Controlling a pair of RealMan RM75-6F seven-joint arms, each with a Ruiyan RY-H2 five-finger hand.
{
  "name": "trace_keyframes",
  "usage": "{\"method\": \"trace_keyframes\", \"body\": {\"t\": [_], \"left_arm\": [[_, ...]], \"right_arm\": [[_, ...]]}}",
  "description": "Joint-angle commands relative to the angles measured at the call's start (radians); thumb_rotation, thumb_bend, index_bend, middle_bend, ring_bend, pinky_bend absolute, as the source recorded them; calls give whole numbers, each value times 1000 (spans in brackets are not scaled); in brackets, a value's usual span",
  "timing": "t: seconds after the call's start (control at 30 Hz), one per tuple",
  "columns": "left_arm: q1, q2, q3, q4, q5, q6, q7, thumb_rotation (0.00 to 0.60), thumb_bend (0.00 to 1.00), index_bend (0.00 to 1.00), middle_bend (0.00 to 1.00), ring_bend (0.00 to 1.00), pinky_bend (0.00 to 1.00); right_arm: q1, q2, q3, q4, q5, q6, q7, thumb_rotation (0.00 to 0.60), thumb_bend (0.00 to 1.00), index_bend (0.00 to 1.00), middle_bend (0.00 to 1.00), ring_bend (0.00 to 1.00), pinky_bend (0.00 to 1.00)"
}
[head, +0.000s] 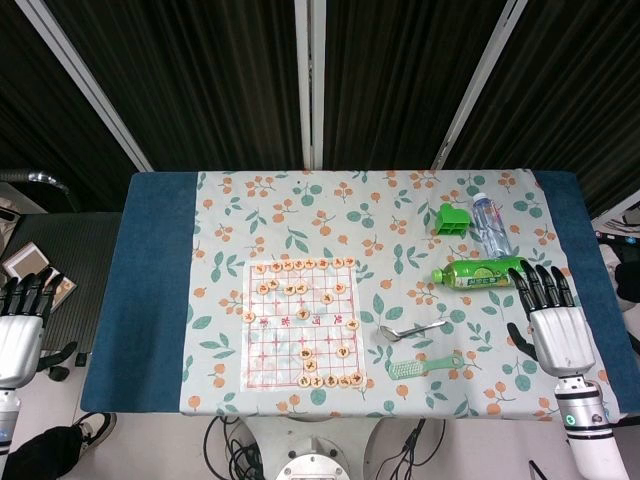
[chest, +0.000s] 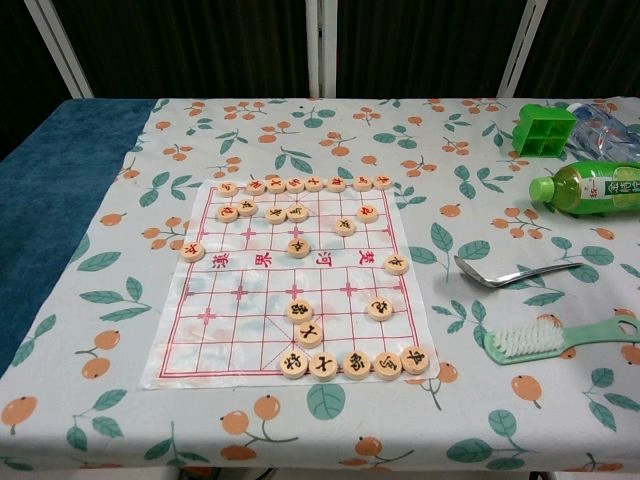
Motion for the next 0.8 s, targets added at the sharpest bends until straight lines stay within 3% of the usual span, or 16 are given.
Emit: {"method": "trace_keyframes", "body": {"t": [0.03,0.47,0.8], "left_arm": [[0,1,1,1,5,0,-1,600,141,61,30,0,0],[-2,-6,15,-7,51,-7,-12,600,141,63,37,0,0],[-113,-36,3,-30,93,-154,-46,600,141,83,51,0,0]], "right_arm": [[-2,-3,0,5,1,1,4,600,236,0,0,0,0],[-10,3,17,32,16,13,54,600,236,0,0,0,0],[-2,6,22,42,24,-7,72,600,236,0,0,0,0]]}}
